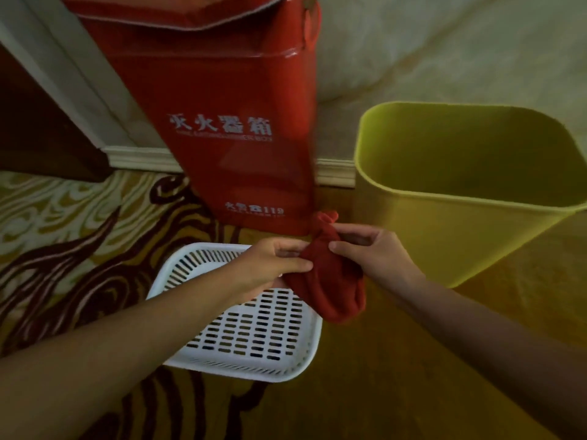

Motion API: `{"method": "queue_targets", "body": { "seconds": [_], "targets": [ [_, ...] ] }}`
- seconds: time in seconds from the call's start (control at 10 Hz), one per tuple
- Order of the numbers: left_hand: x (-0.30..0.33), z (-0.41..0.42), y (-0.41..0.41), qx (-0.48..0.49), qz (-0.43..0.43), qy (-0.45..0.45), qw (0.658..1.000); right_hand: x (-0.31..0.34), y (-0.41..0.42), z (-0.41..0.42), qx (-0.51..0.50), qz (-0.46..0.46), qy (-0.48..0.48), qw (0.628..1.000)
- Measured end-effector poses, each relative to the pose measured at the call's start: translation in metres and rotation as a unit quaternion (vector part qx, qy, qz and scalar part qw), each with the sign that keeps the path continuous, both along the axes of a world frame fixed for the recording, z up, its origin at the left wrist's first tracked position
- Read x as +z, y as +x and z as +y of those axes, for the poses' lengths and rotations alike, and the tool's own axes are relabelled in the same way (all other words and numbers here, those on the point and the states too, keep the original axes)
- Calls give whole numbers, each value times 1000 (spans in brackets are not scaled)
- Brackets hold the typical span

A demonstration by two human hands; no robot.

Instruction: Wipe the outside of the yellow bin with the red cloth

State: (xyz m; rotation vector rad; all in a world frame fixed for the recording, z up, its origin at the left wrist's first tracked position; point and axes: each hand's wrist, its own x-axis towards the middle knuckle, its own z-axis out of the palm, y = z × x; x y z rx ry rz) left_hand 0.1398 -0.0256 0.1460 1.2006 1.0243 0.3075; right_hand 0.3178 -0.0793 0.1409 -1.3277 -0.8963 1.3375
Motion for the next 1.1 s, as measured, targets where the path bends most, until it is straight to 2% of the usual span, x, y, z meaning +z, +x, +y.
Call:
{"method": "queue_targets", "body": {
  "seconds": [0.3,0.6,0.9,1.0,1.1],
  "targets": [
    [-58,24,-96,98,18,-63,993,-61,-96,55,64,-111,-72,989],
    [-123,48,-143,122,55,-123,983,-136,-142,79,91,-205,-119,967],
    [-162,54,-176,194,190,-96,958,-176,-165,93,164,-274,-121,940],
    [-158,52,-176,194,203,-90,955,-173,-163,95,175,-266,-124,940],
    [-144,62,-178,262,218,-84,936,-160,-154,99,174,-265,-136,939]
  ]
}}
